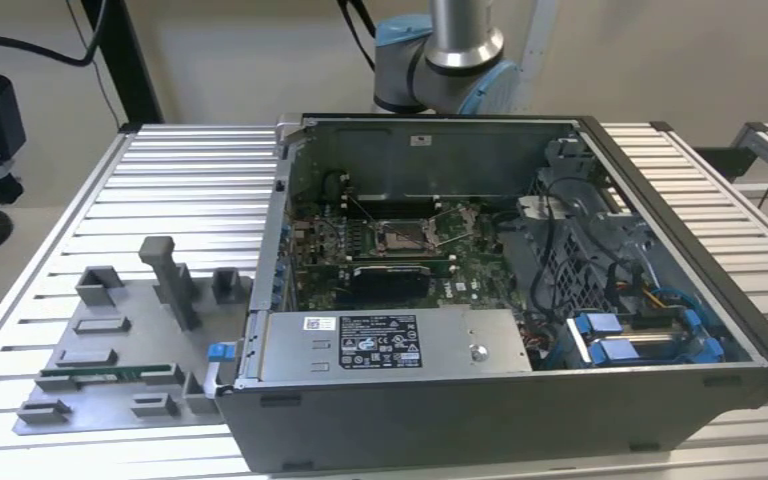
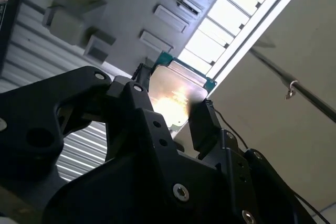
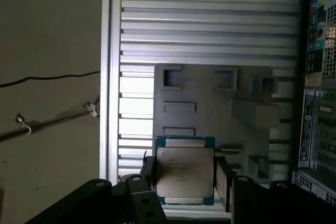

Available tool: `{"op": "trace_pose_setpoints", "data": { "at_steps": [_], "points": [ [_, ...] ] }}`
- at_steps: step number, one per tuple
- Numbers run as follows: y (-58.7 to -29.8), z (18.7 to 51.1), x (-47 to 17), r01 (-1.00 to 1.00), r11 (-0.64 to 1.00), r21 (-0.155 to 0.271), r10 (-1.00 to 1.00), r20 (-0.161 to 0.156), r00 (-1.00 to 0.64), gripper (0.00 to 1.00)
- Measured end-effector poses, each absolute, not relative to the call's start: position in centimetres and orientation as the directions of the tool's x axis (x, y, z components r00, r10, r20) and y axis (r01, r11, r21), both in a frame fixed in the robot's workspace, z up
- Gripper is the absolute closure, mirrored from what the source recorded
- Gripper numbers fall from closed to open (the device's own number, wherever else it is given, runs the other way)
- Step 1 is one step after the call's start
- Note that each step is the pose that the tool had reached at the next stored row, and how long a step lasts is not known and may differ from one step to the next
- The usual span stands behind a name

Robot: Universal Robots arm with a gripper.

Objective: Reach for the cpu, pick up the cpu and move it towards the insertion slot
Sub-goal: 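Pick up the cpu and move it towards the insertion slot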

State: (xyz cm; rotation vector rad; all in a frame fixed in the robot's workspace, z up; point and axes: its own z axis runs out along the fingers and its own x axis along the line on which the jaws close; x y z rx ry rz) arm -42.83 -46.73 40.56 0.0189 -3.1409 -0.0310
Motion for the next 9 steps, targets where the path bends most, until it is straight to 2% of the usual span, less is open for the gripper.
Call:
{"op": "trace_pose_setpoints", "data": {
  "at_steps": [9],
  "points": [
    [-46.73, 40.58, -42.83, -0.012, 1.000, 0.020, -0.012, 0.000, -1.000, 1.00]
  ]
}}
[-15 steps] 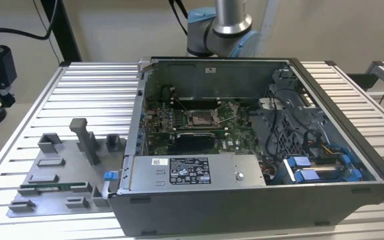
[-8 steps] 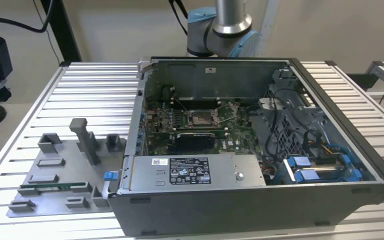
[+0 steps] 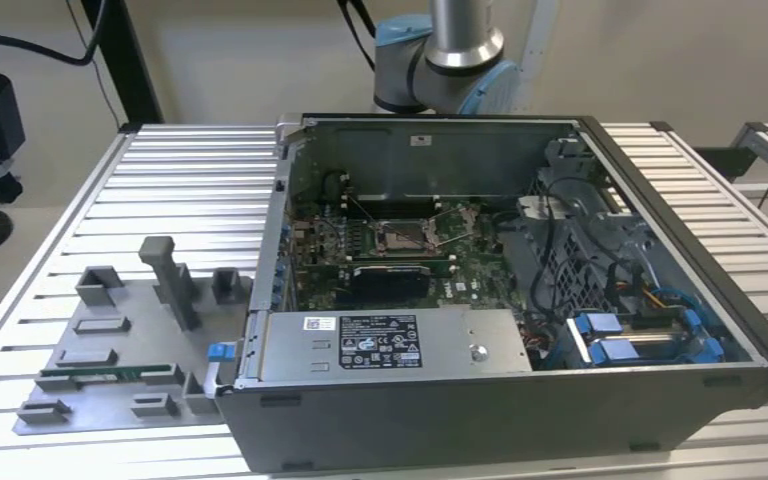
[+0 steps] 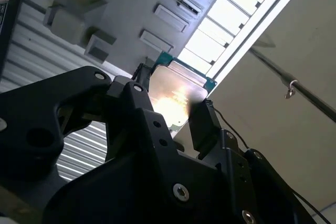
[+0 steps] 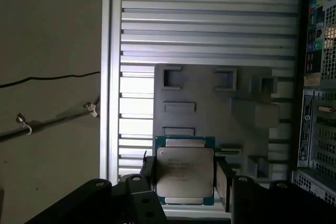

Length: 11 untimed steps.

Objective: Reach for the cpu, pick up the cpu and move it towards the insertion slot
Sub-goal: 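Pick up the cpu and move it towards the insertion slot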

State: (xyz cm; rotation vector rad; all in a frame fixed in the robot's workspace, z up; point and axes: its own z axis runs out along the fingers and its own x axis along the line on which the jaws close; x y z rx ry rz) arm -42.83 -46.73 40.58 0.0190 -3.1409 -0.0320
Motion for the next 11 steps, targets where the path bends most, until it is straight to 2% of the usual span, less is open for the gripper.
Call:
{"op": "trace_pose_setpoints", "data": {
  "at_steps": [11],
  "points": [
    [-46.73, 40.58, -41.96, -0.012, 1.000, 0.020, -0.012, 0.000, -1.000, 1.00]
  ]
}}
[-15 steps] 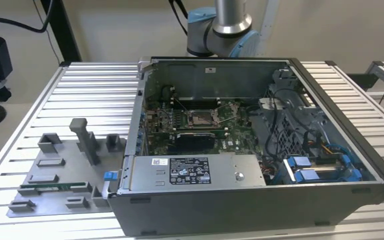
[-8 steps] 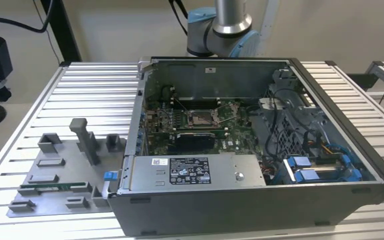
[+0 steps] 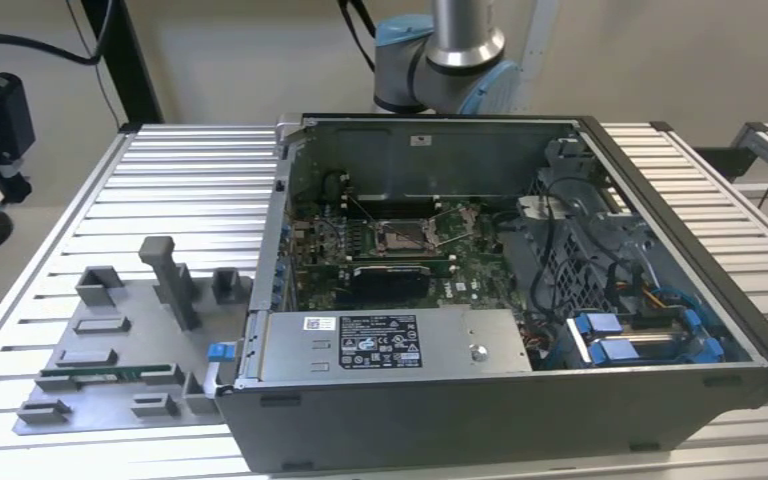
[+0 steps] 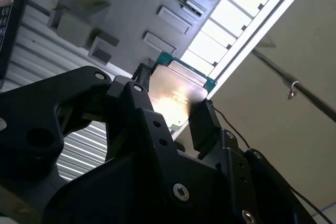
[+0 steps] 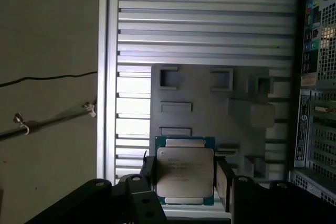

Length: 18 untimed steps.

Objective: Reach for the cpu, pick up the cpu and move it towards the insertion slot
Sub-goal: 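Pick up the cpu and move it towards the insertion slot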

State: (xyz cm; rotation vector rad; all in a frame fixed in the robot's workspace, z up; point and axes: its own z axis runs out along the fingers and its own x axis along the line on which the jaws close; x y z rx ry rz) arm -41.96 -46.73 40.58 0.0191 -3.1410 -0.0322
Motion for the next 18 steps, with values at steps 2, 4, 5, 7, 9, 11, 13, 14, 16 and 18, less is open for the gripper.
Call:
{"op": "trace_pose_setpoints", "data": {
  "at_steps": [2, 4, 5, 7, 9, 11, 13, 14, 16, 18],
  "points": [
    [-46.7, 40.6, -41.6, -0.012, 1.000, 0.021, -0.012, 0.000, -1.000, 1.00],
    [-46.7, 40.6, -41.2, -0.012, 1.000, 0.021, -0.012, 0.000, -1.000, 1.00],
    [-46.7, 40.6, -41.2, -0.012, 1.000, 0.021, -0.012, 0.000, -1.000, 1.00],
    [-46.7, 40.6, -41.1, -0.012, 1.000, 0.021, -0.012, 0.000, -1.000, 1.00],
    [-46.7, 40.6, -41.1, -0.012, 1.000, 0.020, -0.012, 0.000, -1.000, 1.00],
    [-46.7, 40.6, -40.9, -0.012, 1.000, 0.020, -0.012, 0.000, -1.000, 1.00],
    [-46.7, 40.6, -40.6, -0.012, 1.000, 0.020, -0.012, 0.000, -1.000, 1.00],
    [-46.7, 40.6, -40.5, -0.012, 1.000, 0.021, -0.012, 0.000, -1.000, 1.00],
    [-46.7, 40.6, -40.1, -0.012, 1.000, 0.020, -0.012, 0.000, -1.000, 1.00],
    [-46.7, 40.6, -39.8, -0.012, 1.000, 0.020, -0.012, 0.000, -1.000, 1.00]
  ]
}}
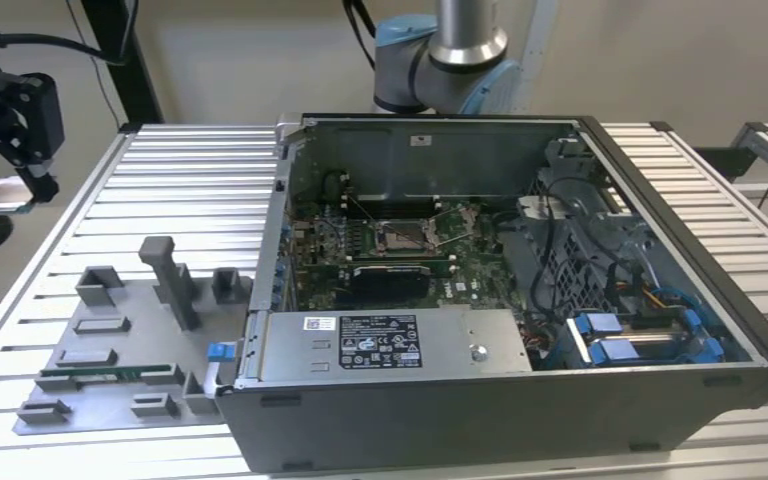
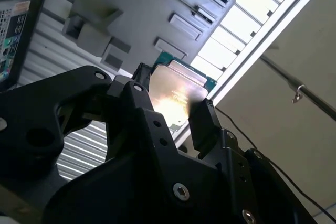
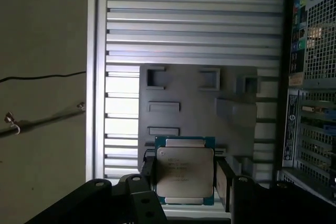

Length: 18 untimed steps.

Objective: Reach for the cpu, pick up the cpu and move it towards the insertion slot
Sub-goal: 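Pick up the cpu and move it towards the insertion slot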

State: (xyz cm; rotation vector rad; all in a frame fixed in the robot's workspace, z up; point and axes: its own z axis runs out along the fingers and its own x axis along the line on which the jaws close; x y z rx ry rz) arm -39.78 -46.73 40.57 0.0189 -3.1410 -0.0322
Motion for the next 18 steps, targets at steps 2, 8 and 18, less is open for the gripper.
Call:
{"op": "trace_pose_setpoints", "data": {
  "at_steps": [2, 8, 18],
  "points": [
    [-46.7, 40.6, -39.5, -0.012, 1.000, 0.021, -0.012, 0.000, -1.000, 1.00],
    [-46.7, 40.6, -38.4, -0.012, 1.000, 0.020, -0.012, 0.000, -1.000, 1.00],
    [-46.7, 40.6, -36.3, -0.012, 1.000, 0.021, -0.012, 0.000, -1.000, 1.00]
  ]
}}
